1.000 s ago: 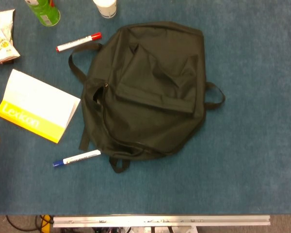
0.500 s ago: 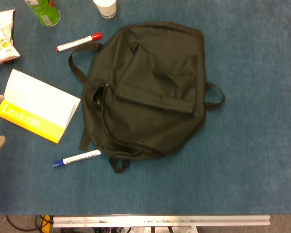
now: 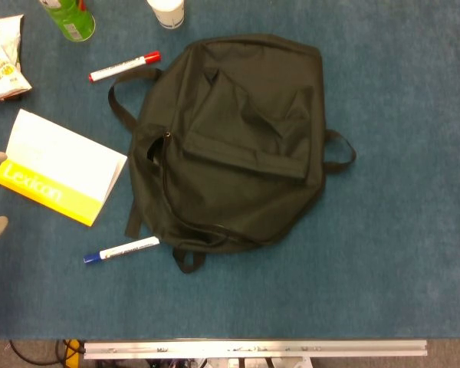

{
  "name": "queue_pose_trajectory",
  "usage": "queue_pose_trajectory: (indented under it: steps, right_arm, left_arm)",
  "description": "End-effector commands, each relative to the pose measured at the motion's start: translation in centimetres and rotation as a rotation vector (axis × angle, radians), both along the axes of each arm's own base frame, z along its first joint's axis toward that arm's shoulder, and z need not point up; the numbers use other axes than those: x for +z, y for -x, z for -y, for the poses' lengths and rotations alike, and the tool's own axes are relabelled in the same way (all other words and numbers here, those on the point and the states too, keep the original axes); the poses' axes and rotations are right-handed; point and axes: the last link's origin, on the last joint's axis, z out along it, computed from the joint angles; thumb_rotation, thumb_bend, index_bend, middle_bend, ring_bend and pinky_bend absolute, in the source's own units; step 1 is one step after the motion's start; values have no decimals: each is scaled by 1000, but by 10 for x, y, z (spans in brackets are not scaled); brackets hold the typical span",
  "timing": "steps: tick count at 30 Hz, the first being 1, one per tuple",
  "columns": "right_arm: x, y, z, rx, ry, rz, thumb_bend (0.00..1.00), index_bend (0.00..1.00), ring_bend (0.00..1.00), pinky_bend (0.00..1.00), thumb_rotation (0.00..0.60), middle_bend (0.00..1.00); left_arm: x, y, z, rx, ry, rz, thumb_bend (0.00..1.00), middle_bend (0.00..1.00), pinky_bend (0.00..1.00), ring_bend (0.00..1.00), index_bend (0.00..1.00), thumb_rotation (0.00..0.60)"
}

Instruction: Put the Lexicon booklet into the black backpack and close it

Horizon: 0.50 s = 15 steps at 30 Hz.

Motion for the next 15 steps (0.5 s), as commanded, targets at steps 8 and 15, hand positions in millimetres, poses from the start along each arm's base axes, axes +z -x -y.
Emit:
queue_pose_trajectory:
  steps: [8, 15]
  right_arm:
    - [7, -4, 3, 11, 38, 21, 0, 447, 330, 471, 600, 418]
    - [13, -9, 5, 10, 44, 31, 0, 447, 331, 471, 600, 418]
  left_arm:
    - [-16, -1, -6, -50, 81, -9, 131, 174, 163, 112, 231, 600]
    - [-35, 5, -19, -97, 176, -34, 131, 175, 157, 111, 236, 600]
